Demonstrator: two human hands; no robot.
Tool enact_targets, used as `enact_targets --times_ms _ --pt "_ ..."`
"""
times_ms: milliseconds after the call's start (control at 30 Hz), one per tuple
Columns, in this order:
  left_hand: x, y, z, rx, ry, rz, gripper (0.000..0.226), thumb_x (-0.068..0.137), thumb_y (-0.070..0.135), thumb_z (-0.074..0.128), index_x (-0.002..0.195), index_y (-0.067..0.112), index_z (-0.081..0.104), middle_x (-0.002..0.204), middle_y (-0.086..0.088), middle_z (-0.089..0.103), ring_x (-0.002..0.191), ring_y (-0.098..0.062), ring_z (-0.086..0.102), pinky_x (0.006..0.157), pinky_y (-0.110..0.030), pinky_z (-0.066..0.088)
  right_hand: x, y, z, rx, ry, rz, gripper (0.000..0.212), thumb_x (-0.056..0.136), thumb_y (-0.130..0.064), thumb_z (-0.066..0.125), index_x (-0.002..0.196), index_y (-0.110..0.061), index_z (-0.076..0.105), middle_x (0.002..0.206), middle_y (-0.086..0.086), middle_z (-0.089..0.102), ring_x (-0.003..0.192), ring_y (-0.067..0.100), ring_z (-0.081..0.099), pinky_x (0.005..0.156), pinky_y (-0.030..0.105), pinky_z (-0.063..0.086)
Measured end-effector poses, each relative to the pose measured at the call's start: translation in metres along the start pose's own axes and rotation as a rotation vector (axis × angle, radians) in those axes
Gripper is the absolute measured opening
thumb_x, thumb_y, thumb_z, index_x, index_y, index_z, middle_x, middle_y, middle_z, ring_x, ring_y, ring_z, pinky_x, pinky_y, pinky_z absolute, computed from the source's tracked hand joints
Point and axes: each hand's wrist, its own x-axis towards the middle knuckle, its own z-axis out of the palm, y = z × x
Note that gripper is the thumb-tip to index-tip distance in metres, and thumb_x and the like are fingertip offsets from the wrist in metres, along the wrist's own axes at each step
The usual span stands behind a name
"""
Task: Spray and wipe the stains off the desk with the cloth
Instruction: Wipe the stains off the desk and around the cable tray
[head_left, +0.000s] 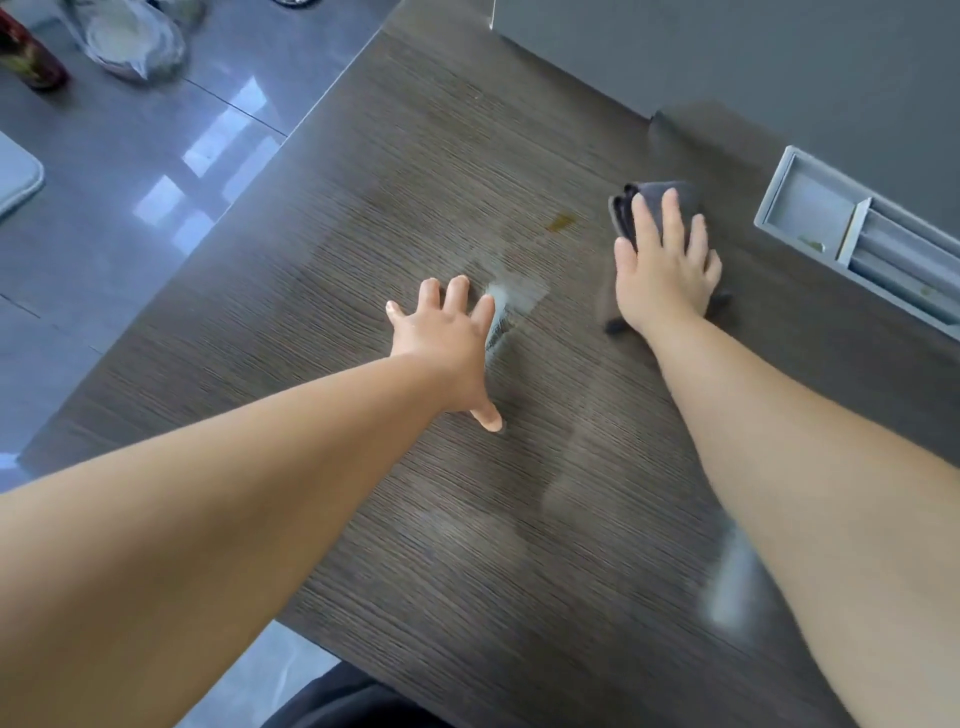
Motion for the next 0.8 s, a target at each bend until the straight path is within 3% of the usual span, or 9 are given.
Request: enact_targets --times_ms 67,100,233,300,367,500,567,733,800 --pt "0.000 0.001 0.000 -0.001 -0.006 -0.002 0.131 0.046 0.066 0.080 0.148 0.023 0.011 0.152 -0.006 0.007 0.139 -0.033 0.007 0.109 -0.063 0.021 0.000 -0.036 0.005 0.044 0.012 0.114 0.052 0.102 -0.047 0.018 0.152 -0.037 0.007 0.161 -0.006 -0.005 0.146 0.029 -0.002 0.116 0.052 0.006" --pt "0.000 0.001 0.000 -0.005 -0.007 -0.003 0.130 0.046 0.066 0.080 0.148 0.023 0.011 0.152 -0.006 0.007 0.139 -0.033 0.007 0.109 -0.063 0.020 -0.006 -0.049 0.009 0.033 0.015 0.049 0.053 0.101 -0.047 0.019 0.152 -0.036 0.008 0.161 -0.004 -0.004 0.146 0.031 -0.002 0.115 0.053 0.006" --pt "0.000 0.001 0.000 -0.004 -0.006 -0.002 0.130 0.047 0.066 0.079 0.149 0.023 0.010 0.153 -0.007 0.005 0.140 -0.033 0.005 0.109 -0.063 0.020 -0.047 -0.036 0.021 -0.046 0.016 -0.635 0.053 0.098 -0.047 0.025 0.149 -0.032 0.028 0.159 0.002 0.018 0.144 0.036 0.017 0.111 0.054 0.018" --pt "0.000 0.000 0.001 -0.010 -0.008 -0.002 0.131 0.048 0.065 0.079 0.149 0.024 0.008 0.154 -0.007 0.004 0.141 -0.034 0.003 0.110 -0.064 0.018 -0.044 -0.004 0.019 -0.078 0.000 -0.838 0.051 0.097 -0.044 0.028 0.144 -0.030 0.038 0.156 0.002 0.028 0.141 0.035 0.026 0.109 0.052 0.023" --pt "0.000 -0.001 0.000 -0.014 -0.010 0.001 0.131 0.048 0.065 0.080 0.149 0.024 0.007 0.154 -0.007 0.003 0.141 -0.034 0.003 0.110 -0.064 0.018 -0.021 0.017 0.013 -0.102 0.015 -0.756 0.050 0.097 -0.044 0.029 0.144 -0.032 0.038 0.156 0.000 0.028 0.141 0.033 0.026 0.109 0.052 0.023" --pt "0.001 0.000 0.001 -0.002 -0.015 -0.003 0.132 0.048 0.065 0.079 0.149 0.024 0.006 0.154 -0.006 0.003 0.141 -0.034 0.002 0.110 -0.064 0.018 0.019 -0.022 0.003 0.020 0.045 -0.090 0.049 0.102 -0.044 0.021 0.150 -0.038 0.015 0.161 -0.007 0.002 0.147 0.027 0.003 0.115 0.050 0.008" --pt "0.001 -0.001 0.000 -0.010 -0.016 -0.008 0.131 0.049 0.065 0.079 0.149 0.024 0.006 0.154 -0.006 0.003 0.141 -0.034 0.002 0.110 -0.064 0.018 0.012 -0.058 0.003 0.053 0.037 -0.002 0.051 0.101 -0.044 0.020 0.151 -0.037 0.012 0.161 -0.005 -0.001 0.146 0.030 0.000 0.115 0.052 0.006" --pt "0.001 0.001 0.001 0.013 -0.017 -0.014 0.130 0.049 0.066 0.078 0.149 0.025 0.006 0.153 -0.006 0.004 0.141 -0.033 0.002 0.110 -0.063 0.019 -0.013 -0.026 0.011 -0.082 -0.017 -0.790 0.054 0.096 -0.048 0.026 0.146 -0.032 0.034 0.157 0.001 0.024 0.143 0.035 0.022 0.110 0.052 0.019" --pt "0.001 0.000 0.001 0.016 -0.019 -0.015 0.130 0.048 0.067 0.078 0.149 0.025 0.007 0.153 -0.006 0.004 0.141 -0.033 0.003 0.110 -0.063 0.019 0.013 -0.001 0.003 -0.102 -0.020 -0.792 0.052 0.096 -0.047 0.028 0.146 -0.033 0.035 0.157 -0.001 0.024 0.143 0.033 0.022 0.110 0.049 0.019"
